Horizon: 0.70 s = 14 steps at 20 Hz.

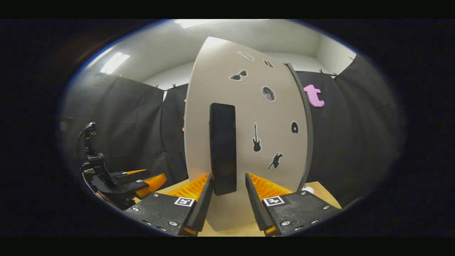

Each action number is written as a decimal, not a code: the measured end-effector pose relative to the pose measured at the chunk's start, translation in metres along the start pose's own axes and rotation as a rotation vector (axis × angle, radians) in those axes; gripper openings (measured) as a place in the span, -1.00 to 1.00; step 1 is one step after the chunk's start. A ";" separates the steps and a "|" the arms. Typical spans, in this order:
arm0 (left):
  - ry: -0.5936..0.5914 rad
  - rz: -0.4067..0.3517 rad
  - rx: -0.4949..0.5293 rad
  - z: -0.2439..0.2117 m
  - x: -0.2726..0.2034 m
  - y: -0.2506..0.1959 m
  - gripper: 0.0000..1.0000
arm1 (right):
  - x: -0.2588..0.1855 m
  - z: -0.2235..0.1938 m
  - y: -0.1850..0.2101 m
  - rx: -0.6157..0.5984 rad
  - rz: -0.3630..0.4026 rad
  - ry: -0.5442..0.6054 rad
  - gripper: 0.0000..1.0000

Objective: Open the cabinet door with the right hand, grasp the bottle in the cabinet with the left hand and place it on the coaster, then close the cabinet door with the right hand.

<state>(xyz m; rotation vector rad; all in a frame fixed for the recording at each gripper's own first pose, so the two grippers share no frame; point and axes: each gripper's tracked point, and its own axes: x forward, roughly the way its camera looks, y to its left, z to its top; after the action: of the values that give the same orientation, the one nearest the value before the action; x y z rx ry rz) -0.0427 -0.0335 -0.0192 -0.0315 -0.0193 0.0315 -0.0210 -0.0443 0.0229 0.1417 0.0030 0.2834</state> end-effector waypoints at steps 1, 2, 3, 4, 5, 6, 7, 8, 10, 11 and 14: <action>-0.001 -0.009 0.000 -0.001 0.010 0.010 0.89 | 0.016 -0.003 0.009 -0.004 -0.010 0.001 0.12; -0.001 -0.017 -0.005 -0.001 0.018 0.019 0.90 | 0.036 -0.003 0.023 -0.014 -0.020 0.001 0.18; 0.002 -0.029 -0.014 -0.004 0.027 0.028 0.90 | 0.054 -0.005 0.033 -0.029 -0.036 0.005 0.18; 0.005 -0.039 -0.022 -0.006 0.036 0.037 0.89 | 0.072 -0.005 0.041 -0.046 -0.055 0.001 0.12; 0.011 -0.047 -0.026 -0.008 0.044 0.047 0.89 | 0.088 -0.005 0.046 -0.064 -0.077 -0.003 0.05; 0.014 -0.056 -0.027 -0.009 0.051 0.057 0.89 | 0.103 -0.006 0.048 -0.082 -0.100 -0.004 0.12; 0.016 -0.065 -0.026 -0.009 0.060 0.064 0.90 | 0.115 -0.005 0.050 -0.099 -0.123 -0.004 0.12; 0.021 -0.071 -0.025 -0.010 0.067 0.072 0.89 | 0.115 -0.009 0.048 -0.114 -0.144 -0.004 0.11; 0.029 -0.081 -0.036 -0.011 0.080 0.084 0.89 | 0.121 -0.010 0.047 -0.126 -0.175 -0.002 0.15; 0.029 -0.081 -0.050 -0.010 0.084 0.087 0.89 | 0.124 -0.011 0.047 -0.124 -0.185 0.000 0.10; 0.012 -0.063 -0.052 -0.006 0.089 0.097 0.89 | 0.134 -0.014 0.044 -0.073 -0.181 0.009 0.08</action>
<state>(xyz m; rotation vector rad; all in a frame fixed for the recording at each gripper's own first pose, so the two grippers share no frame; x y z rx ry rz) 0.0438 0.0657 -0.0271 -0.0832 -0.0088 -0.0320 0.0953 0.0371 0.0177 0.0668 0.0144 0.1028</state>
